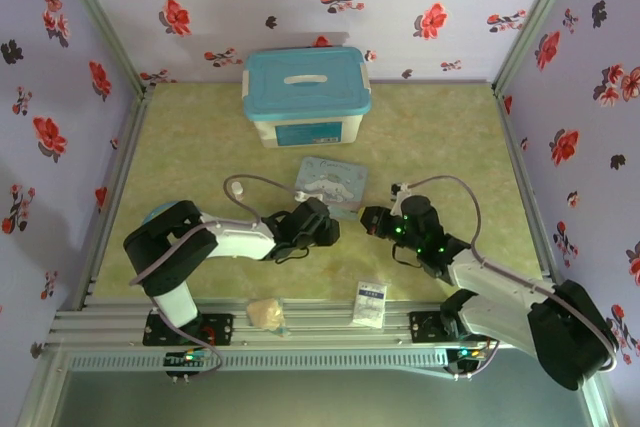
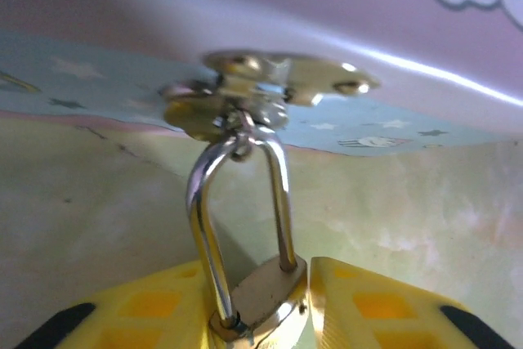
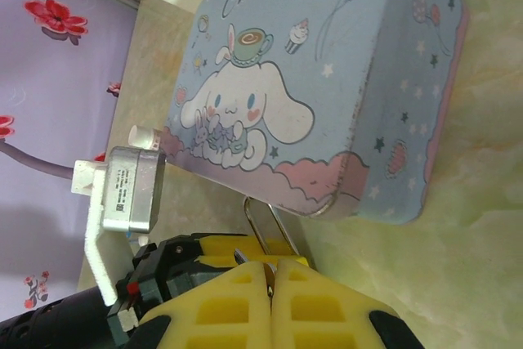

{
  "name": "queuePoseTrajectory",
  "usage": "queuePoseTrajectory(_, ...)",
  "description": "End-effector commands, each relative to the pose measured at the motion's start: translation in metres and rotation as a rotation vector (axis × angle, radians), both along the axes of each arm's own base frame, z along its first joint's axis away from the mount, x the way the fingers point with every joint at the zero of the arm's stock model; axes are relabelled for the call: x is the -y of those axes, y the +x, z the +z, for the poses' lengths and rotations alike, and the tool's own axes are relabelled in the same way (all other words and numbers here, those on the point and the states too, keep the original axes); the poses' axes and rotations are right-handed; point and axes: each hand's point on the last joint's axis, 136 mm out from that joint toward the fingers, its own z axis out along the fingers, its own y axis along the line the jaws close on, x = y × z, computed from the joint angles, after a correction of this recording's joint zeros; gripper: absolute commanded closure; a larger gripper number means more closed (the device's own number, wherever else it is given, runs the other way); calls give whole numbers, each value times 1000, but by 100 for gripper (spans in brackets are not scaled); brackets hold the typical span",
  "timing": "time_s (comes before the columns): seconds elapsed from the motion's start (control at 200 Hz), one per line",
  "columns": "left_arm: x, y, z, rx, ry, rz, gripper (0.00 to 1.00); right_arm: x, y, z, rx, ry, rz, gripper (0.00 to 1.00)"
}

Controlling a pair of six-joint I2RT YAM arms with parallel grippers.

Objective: Unlock a padlock with a key

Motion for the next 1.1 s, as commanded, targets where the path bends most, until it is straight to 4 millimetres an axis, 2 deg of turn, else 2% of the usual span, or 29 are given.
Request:
queuePoseTrajectory(0.0, 13, -3, 9, -7, -76, 13, 70, 4, -4, -5, -1, -20, -7, 100)
queuePoseTrajectory(0.135, 20, -3, 18, -16, -155, 43, 79, 7, -9, -6, -13, -9, -13, 100)
queuePoseTrajectory(0.27, 24, -1, 19, -17, -174, 46, 81, 13, -14, -11, -29, -5, -29, 100)
queuePoseTrajectory(0.355, 24, -1, 7, -31, -142, 48, 75, 15, -17, -15, -38, -11, -29, 100)
queuePoseTrajectory(0.455, 17, 3, -2, -17, -131, 85, 62, 16, -19, -16, -40, -6, -29, 100)
queuePoseTrajectory(0.53, 12, 5, -4, 27, -134, 116, 61, 16, -19, -14, -35, 5, -34, 100)
queuePoseTrajectory(0.71, 16, 8, -1, 148, -104, 147, 61, 18, -19, -13, -26, 4, -40, 100)
queuePoseTrajectory(0.88, 14, 6, -21, 145, -8, 165, 60, 24, -21, -15, -21, 6, -64, 100)
queuePoseTrajectory(1.01, 13, 8, -39, 113, 36, 165, 65, 26, -22, -15, -16, 7, -72, 100)
queuePoseTrajectory(1.095, 17, 7, -43, 97, 11, 148, 74, 27, -23, -16, -15, 13, -76, 100)
